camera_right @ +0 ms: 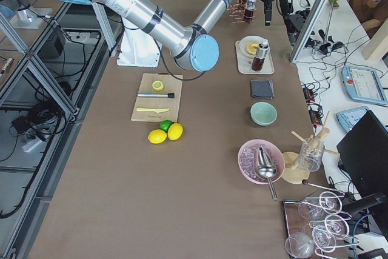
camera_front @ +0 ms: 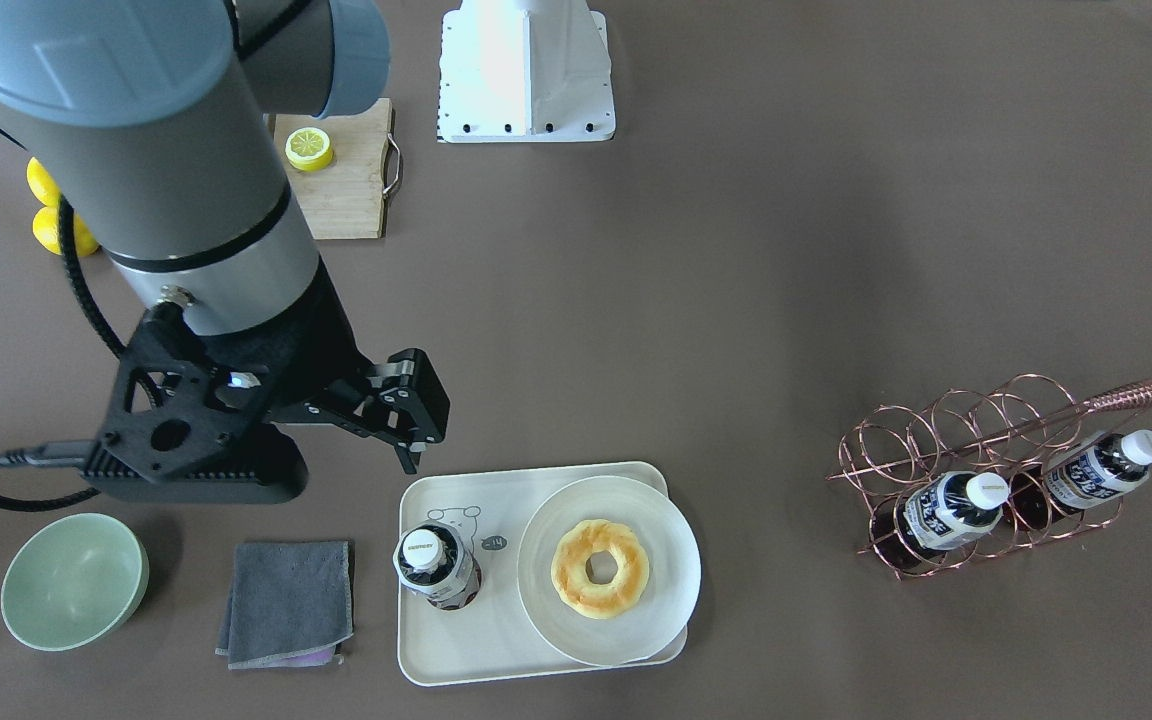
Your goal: Place tea on tray
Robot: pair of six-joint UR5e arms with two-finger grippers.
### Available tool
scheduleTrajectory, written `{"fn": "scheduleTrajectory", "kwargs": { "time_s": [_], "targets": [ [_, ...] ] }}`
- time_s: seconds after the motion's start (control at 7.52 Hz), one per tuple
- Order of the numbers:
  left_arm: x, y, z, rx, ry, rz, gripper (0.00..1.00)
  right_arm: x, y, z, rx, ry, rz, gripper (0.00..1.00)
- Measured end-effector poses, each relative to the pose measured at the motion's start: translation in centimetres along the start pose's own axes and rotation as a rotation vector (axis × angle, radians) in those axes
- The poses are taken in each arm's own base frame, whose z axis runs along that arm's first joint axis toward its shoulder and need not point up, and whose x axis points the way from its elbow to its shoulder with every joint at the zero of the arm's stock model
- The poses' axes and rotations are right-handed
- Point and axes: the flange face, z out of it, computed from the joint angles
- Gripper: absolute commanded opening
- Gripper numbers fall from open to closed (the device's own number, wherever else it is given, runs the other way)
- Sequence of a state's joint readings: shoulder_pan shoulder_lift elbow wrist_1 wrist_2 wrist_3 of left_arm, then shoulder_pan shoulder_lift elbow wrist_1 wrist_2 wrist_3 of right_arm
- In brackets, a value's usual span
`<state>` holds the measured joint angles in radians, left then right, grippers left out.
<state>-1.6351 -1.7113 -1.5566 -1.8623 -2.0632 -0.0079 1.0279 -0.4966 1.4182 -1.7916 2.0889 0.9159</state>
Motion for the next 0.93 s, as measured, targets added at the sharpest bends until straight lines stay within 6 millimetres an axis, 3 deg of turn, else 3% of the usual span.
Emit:
{"fn": "scheduleTrajectory", "kwargs": {
  "time_s": [0.13, 0.4, 0.8, 0.93],
  "targets": [
    [0.0, 0.1, 0.0, 0.001, 0.000, -0.002, 0.98, 3.7, 0.6, -1.9, -0.006, 0.029, 0.034, 1.00],
    [-0.1, 0.3, 0.1, -0.002, -0.001, -0.008, 0.97, 16.1, 3.2, -2.9, -0.021, 0.106, 0.000, 1.00],
    [-0.2, 0.7, 0.4, -0.010, 0.000, -0.013, 0.97, 35.0, 7.0, -0.2, -0.168, 0.264, -0.105, 1.00],
    [-0.5, 1.1, 0.8, -0.020, -0.003, -0.019, 0.97, 43.3, 8.6, 1.0, -0.245, 0.297, -0.158, 1.00]
  ]
}}
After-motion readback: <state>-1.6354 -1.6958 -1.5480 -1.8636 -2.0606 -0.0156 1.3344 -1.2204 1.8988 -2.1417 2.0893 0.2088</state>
